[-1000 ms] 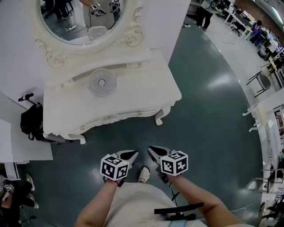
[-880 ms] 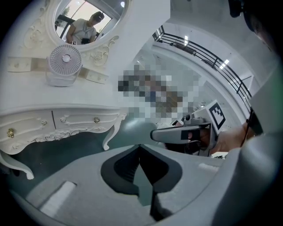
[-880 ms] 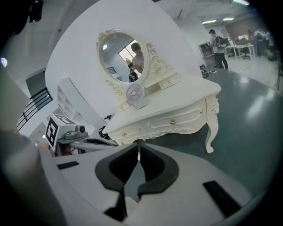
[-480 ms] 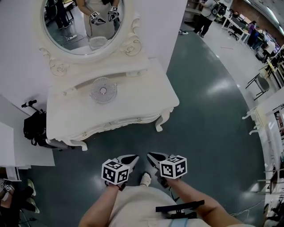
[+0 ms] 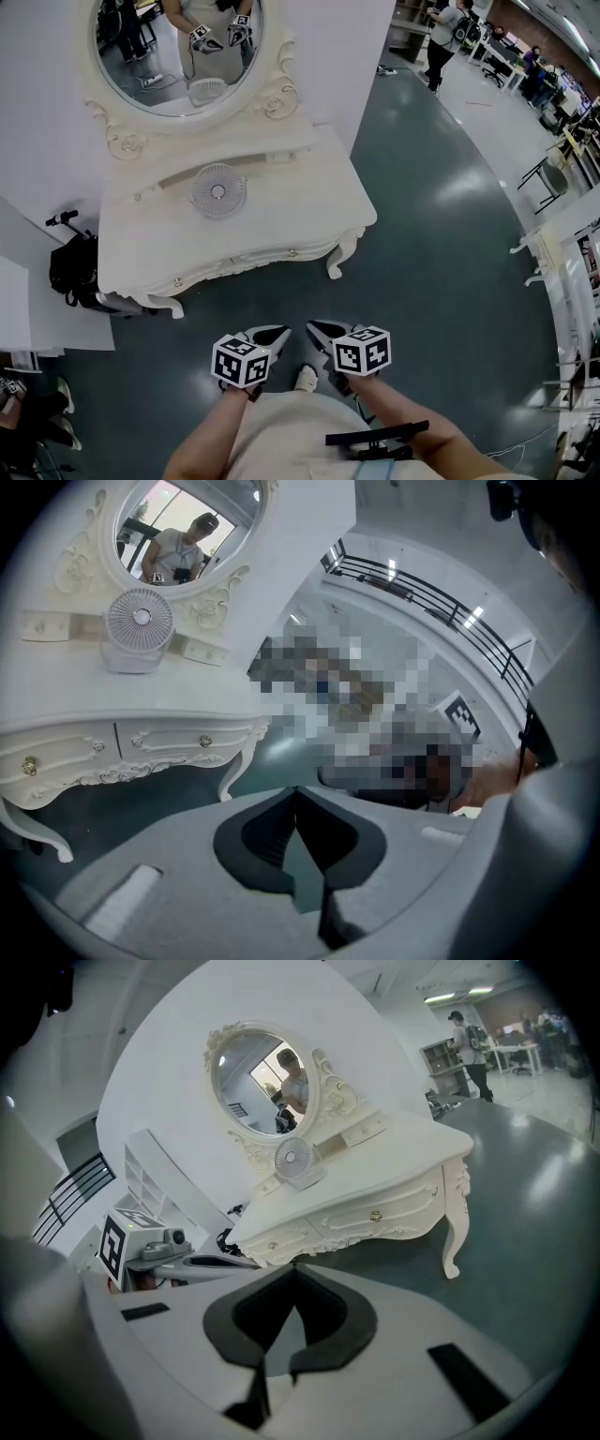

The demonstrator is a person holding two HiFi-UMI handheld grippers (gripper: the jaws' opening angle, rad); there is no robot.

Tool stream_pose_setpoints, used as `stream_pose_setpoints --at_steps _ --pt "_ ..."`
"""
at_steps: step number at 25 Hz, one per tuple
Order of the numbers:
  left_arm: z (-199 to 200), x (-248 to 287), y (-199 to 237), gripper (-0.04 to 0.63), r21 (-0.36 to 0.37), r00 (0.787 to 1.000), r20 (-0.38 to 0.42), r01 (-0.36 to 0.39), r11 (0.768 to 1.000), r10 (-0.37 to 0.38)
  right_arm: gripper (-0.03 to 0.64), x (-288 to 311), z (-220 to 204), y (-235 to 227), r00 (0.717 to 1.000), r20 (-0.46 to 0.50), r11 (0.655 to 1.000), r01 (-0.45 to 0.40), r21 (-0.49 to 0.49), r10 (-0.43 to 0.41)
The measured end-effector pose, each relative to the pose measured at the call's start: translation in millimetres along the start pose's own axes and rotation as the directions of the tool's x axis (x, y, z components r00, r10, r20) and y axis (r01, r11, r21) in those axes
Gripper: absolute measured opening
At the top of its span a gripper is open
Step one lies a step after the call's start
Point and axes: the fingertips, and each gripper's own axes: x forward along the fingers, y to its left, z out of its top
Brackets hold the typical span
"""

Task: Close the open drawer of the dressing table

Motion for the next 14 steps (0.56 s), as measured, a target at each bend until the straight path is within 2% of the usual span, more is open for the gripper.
stream_pose_setpoints --at_steps 14 --pt "-12 -5 -6 0.009 0.005 1.000 -0.010 -0.001 1.000 0.001 0.015 -1 -11 7 1.000 0.011 0.999 -0.006 0.032 0.005"
